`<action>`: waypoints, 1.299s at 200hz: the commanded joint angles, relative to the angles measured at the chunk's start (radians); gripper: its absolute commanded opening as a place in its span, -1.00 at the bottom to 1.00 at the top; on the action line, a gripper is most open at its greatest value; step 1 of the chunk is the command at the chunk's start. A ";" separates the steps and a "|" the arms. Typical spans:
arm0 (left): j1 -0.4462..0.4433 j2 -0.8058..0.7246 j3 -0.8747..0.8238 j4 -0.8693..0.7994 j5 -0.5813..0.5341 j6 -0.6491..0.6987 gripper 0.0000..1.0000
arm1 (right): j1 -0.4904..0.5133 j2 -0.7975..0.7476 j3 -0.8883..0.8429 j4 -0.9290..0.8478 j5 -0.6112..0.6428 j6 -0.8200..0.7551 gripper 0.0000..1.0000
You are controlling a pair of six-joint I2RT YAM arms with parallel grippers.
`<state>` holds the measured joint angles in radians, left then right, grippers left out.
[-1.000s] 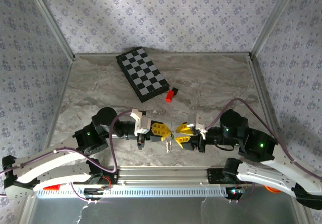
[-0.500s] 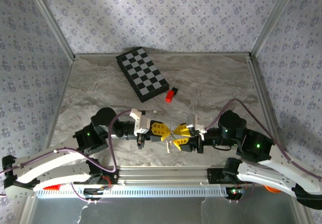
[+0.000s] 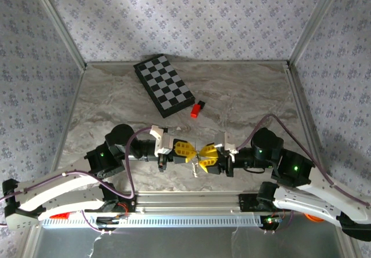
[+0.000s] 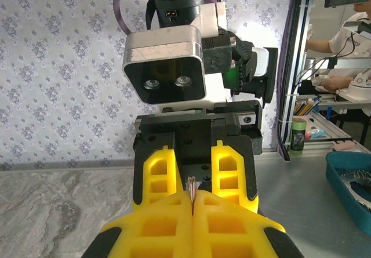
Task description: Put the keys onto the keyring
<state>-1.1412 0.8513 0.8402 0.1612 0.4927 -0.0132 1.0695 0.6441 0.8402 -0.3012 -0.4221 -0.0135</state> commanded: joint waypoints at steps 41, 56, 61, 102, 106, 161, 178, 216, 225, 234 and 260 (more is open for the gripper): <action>-0.003 -0.024 -0.001 0.057 -0.008 -0.014 -1.00 | 0.007 -0.001 -0.017 0.049 -0.012 0.023 -0.65; -0.003 -0.026 -0.003 0.057 -0.008 -0.014 -1.00 | 0.008 -0.001 -0.020 0.053 -0.009 0.023 -0.70; -0.002 -0.025 -0.003 0.057 -0.009 -0.014 -1.00 | 0.007 -0.001 -0.021 0.054 -0.009 0.023 -0.71; -0.003 -0.031 -0.007 0.051 -0.024 -0.010 -1.00 | 0.009 -0.008 -0.029 0.073 0.004 0.027 -0.88; -0.003 -0.031 -0.007 0.048 -0.026 -0.008 -1.00 | 0.009 -0.010 -0.029 0.073 0.007 0.027 -0.90; -0.003 -0.034 -0.009 0.037 -0.053 0.001 -1.00 | 0.010 -0.027 -0.019 0.041 0.068 0.004 -1.00; -0.002 -0.029 -0.009 0.036 -0.056 0.004 -1.00 | 0.013 -0.026 -0.008 0.023 0.088 -0.009 -1.00; -0.003 -0.010 0.004 0.022 -0.049 0.011 -1.00 | 0.018 -0.025 0.017 -0.013 0.109 -0.029 -1.00; -0.003 -0.006 0.006 0.020 -0.046 0.013 -1.00 | 0.018 -0.026 0.023 -0.025 0.116 -0.034 -1.00; -0.002 -0.001 0.009 0.015 -0.047 0.015 -1.00 | 0.020 -0.026 0.027 -0.032 0.120 -0.037 -1.00; -0.003 0.011 0.016 0.001 -0.053 0.021 -1.00 | 0.023 -0.031 0.035 -0.038 0.123 -0.044 -1.00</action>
<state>-1.1412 0.8570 0.8253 0.1501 0.4446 -0.0082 1.0828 0.6285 0.8330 -0.3195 -0.3202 -0.0345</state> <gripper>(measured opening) 0.047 0.051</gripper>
